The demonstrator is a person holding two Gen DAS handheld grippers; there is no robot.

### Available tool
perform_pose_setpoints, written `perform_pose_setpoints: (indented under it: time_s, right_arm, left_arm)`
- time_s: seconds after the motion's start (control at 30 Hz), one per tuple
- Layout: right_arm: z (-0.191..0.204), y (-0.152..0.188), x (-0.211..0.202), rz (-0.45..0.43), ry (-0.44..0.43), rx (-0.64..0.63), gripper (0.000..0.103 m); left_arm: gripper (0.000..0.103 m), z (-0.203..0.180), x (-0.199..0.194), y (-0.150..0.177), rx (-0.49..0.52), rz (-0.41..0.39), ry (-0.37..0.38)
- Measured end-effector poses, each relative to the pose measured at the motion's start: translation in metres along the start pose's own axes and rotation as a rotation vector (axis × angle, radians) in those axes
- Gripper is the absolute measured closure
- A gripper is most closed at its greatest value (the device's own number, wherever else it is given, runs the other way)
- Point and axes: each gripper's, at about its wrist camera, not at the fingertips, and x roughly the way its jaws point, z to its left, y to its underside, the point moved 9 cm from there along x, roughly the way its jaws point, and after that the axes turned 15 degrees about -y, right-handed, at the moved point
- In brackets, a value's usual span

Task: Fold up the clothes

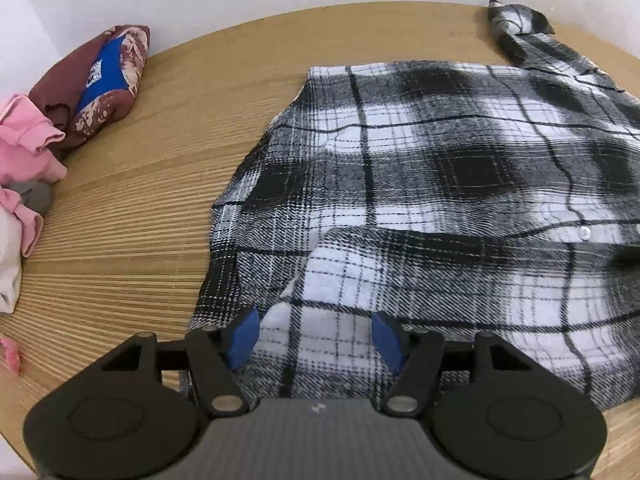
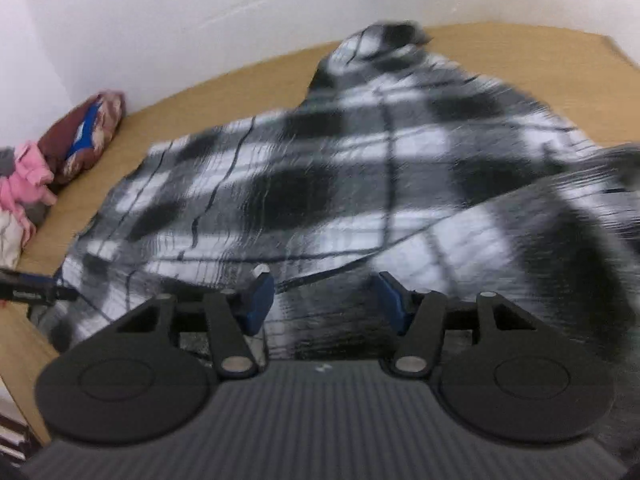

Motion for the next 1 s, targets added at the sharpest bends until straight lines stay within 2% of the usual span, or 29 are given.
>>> perform_pose_setpoints:
  time_s: [0.17,0.27,0.4,0.57,0.7,0.8,0.87,0.9,0.93,0.97,1.0]
  right_arm:
    - [-0.024,0.012,-0.099,-0.1,0.154,0.017,0.043]
    - [-0.043,0.044,-0.156,-0.121,0.241,0.063,0.038]
    - [-0.068,0.096,-0.203,-0.109,0.275,0.207,0.038]
    - [-0.08,0.141,-0.21,-0.108,0.251,0.301,0.038]
    - [-0.076,0.147,-0.204,-0.137,0.187,0.296,0.038]
    - [-0.076,0.149,-0.189,-0.096,0.14,0.294,0.038]
    - [-0.075,0.151,-0.177,-0.056,0.138,0.285,0.035]
    - [-0.071,0.149,-0.176,-0.06,0.143,0.261,0.037]
    - [-0.067,0.146,-0.176,-0.064,0.131,0.237,0.058]
    - [-0.06,0.14,-0.178,-0.076,0.104,0.226,0.086]
    - [-0.053,0.132,-0.181,-0.094,0.074,0.224,0.086]
  left_arm:
    - [0.038,-0.017,-0.023,0.002,-0.004,-0.026,0.056]
    - [0.038,-0.036,-0.033,0.001,0.029,-0.039,0.083]
    - [0.038,-0.061,-0.05,0.003,0.06,-0.055,0.114]
    - [0.037,-0.095,-0.075,0.004,0.12,-0.106,0.152]
    - [0.037,-0.122,-0.094,0.007,0.173,-0.137,0.188]
    - [0.037,-0.134,-0.106,0.011,0.204,-0.157,0.203]
    - [0.037,-0.138,-0.112,0.015,0.218,-0.162,0.202]
    - [0.037,-0.137,-0.113,0.017,0.22,-0.16,0.202]
    - [0.037,-0.135,-0.114,0.019,0.219,-0.157,0.201]
    - [0.037,-0.131,-0.114,0.021,0.216,-0.154,0.195]
    - [0.037,-0.127,-0.114,0.022,0.214,-0.15,0.189]
